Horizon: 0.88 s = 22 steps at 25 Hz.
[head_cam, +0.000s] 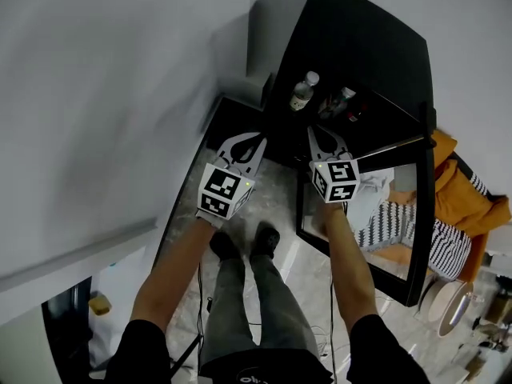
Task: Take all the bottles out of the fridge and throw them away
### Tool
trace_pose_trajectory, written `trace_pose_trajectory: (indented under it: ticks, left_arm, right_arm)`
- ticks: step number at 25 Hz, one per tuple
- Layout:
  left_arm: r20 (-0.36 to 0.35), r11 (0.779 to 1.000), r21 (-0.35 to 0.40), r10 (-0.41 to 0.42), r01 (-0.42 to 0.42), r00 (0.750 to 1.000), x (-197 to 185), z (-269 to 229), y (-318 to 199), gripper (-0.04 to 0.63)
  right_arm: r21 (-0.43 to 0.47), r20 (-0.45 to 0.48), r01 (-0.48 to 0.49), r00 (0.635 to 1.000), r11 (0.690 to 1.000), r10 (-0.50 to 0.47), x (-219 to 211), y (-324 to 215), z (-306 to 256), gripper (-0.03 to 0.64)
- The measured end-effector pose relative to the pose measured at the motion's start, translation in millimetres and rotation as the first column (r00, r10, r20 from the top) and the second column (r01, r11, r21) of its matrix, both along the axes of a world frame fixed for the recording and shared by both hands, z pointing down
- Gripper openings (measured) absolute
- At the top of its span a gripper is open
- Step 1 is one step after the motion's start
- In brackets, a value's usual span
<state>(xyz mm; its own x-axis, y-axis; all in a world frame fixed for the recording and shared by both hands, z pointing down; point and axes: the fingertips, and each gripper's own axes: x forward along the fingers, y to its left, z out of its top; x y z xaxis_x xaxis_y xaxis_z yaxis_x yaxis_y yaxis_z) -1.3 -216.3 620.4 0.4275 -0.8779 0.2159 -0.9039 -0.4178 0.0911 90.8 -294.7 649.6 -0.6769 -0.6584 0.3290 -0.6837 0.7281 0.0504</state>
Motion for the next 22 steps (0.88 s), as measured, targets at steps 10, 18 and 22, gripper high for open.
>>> trace_pose_trajectory:
  ticks: [10,18,22]
  left_arm:
    - [0.000,1.000,-0.018,0.024,-0.024,1.000,7.8,61.2,-5.6,0.008]
    - [0.000,0.999,0.000,0.032,-0.032,0.999,6.4,49.4,-14.1,0.008]
    - [0.000,0.999,0.021,0.031,-0.031,1.000,2.9,35.0,-22.3,0.008]
  right_arm:
    - [0.004,-0.018,-0.010,1.000,1.000,0.010,-1.2,-11.4,52.4,0.008]
    - [0.031,0.018,-0.067,0.998,0.997,0.067,0.2,-29.3,45.9,0.008]
    - [0.057,0.023,-0.110,0.994,0.992,0.109,-6.2,-48.3,31.8,0.009]
